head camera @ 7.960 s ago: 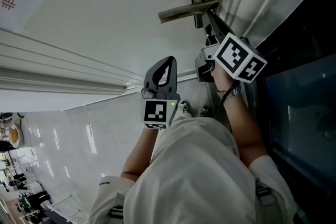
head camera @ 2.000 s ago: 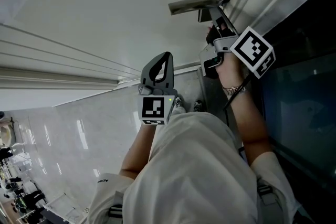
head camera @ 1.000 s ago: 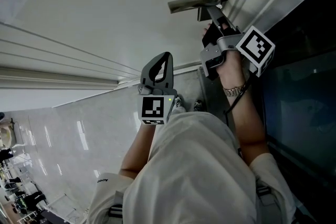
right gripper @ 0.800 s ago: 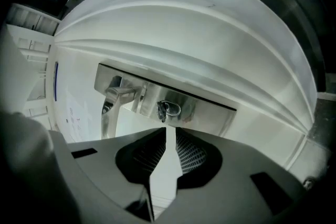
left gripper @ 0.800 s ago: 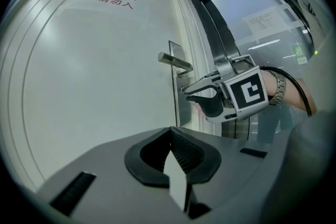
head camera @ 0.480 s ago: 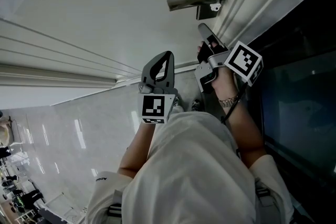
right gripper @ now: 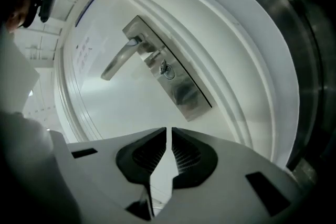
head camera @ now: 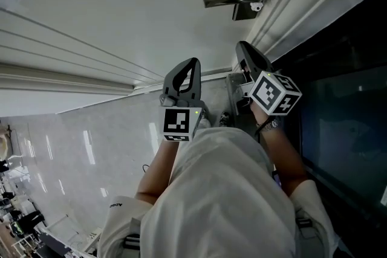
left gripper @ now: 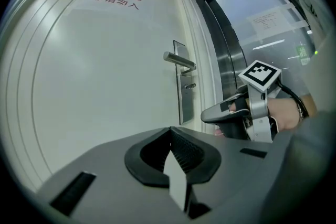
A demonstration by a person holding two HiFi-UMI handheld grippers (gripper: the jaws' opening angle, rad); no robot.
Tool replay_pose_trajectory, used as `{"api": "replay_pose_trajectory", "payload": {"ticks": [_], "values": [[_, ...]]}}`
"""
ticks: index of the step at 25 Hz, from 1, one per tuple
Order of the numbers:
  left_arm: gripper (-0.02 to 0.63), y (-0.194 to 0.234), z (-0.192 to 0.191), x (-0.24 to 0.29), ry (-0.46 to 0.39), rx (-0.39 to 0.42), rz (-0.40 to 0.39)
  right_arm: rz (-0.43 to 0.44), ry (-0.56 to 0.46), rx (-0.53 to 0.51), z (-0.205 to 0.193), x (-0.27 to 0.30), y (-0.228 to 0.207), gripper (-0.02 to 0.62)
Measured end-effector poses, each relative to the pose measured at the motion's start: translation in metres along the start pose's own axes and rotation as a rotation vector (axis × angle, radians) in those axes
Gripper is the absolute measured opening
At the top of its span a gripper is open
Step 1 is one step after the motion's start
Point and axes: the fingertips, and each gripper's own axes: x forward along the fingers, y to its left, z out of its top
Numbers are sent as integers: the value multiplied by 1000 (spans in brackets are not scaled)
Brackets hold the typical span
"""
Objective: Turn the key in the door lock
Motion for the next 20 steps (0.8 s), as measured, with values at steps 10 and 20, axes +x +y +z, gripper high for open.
{"api": "replay_pose_trajectory", "payload": {"ticks": [10, 20], "values": [[9, 5, -13, -7, 23, -20, 23, -20, -44, -326, -16, -25, 11, 29], [9, 27, -31, -25, 42, -59, 98, 2, -90, -477, -26, -25, 26, 5]]}}
